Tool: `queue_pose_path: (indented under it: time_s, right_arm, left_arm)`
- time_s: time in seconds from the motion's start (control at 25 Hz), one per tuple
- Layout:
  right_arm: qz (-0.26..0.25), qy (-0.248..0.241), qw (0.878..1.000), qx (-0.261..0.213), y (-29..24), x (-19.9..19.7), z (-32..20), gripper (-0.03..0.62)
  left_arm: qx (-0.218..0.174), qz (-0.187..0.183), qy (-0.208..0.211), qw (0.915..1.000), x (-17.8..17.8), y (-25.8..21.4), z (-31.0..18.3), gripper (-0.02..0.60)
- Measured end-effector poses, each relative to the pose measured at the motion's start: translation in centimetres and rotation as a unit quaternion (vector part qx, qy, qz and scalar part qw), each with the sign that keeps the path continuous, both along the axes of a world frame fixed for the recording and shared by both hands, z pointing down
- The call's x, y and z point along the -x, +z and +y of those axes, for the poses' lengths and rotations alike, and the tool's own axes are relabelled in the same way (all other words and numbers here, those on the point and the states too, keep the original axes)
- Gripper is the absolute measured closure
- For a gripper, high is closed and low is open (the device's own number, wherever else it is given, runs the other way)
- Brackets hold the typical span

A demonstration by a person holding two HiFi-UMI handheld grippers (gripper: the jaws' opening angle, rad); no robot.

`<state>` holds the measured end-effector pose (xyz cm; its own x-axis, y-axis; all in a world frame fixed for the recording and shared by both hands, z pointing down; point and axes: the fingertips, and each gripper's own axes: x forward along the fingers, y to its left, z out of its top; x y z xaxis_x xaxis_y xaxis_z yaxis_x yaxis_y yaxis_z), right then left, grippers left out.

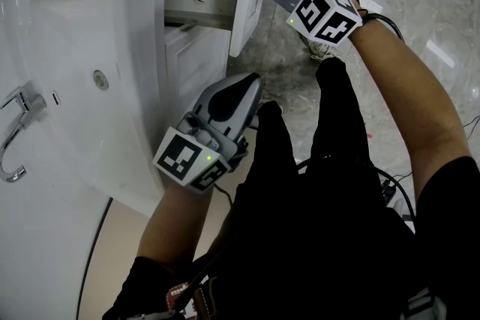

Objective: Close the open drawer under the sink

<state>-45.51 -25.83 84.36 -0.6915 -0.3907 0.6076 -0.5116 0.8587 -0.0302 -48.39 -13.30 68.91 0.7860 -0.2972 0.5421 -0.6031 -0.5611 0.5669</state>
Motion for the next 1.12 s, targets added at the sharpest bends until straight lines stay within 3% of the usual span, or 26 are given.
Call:
queue_pose_path:
  time_s: [0.84, 1.12]
  right_arm:
    - [-0.016, 0.012, 1.0, -0.004, -0.1, 1.2, -0.9, 0.47]
    - [-0.021, 0.013, 1.0, -0.005, -0.1, 1.8, -1.2, 0.47]
  left_arm:
    - [0.001, -0.006, -0.001, 1.0, 0.7, 0.7, -0.4, 0.589]
    - [-0.01, -0.024, -0.013, 0.9996, 0.9, 1.4, -0.6, 0.589]
